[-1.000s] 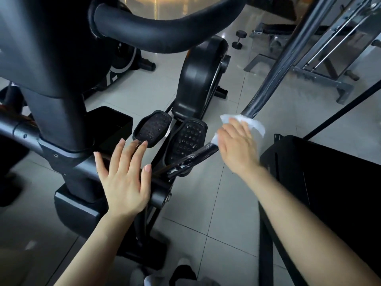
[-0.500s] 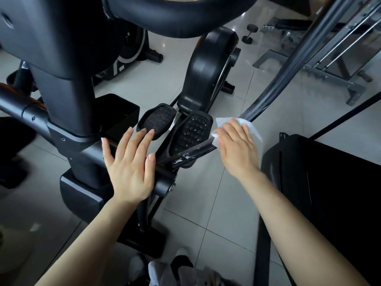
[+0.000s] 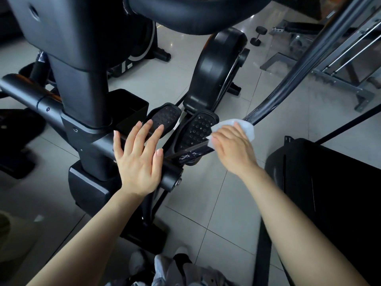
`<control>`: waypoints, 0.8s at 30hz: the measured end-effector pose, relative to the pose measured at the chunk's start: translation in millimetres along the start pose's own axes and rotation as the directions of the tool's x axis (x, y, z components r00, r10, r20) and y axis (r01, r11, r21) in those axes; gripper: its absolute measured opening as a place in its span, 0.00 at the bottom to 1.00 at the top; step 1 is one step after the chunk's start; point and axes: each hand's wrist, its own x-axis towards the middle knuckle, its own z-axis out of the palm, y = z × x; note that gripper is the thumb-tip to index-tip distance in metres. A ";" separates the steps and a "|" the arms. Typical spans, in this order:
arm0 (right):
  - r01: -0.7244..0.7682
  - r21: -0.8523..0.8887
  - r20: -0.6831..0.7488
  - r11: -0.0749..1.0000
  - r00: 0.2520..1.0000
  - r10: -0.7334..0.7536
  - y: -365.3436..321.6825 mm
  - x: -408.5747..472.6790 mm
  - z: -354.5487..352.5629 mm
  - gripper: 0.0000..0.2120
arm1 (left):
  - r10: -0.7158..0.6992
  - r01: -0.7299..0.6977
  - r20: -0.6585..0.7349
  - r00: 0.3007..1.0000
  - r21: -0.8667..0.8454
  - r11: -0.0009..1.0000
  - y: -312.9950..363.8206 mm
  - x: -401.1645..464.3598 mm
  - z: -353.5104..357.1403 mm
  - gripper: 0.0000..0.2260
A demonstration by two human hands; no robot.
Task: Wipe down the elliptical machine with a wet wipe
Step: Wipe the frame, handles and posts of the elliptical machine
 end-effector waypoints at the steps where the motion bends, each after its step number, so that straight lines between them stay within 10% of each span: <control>1: -0.030 -0.025 -0.021 0.999 0.999 0.030 2.9 -1.0 -1.5 0.21 | 0.002 -0.002 -0.001 1.000 0.002 1.000 0.0 0.3 -0.1 0.24; 9: 0.112 0.277 0.293 0.954 0.936 -0.195 -89.3 15.5 10.6 0.25 | 0.003 -0.003 0.015 1.000 0.009 1.000 -0.7 0.4 0.0 0.25; 17: 0.057 -0.058 -0.028 0.997 0.998 -0.059 4.4 -11.9 -1.2 0.19 | -0.006 0.006 0.002 1.000 0.011 1.000 -0.3 -0.3 0.1 0.25; 24: 0.081 0.419 0.147 0.904 0.977 -0.156 -80.3 -12.4 11.2 0.24 | -0.005 0.005 -0.001 1.000 0.012 1.000 -0.9 -0.6 0.3 0.24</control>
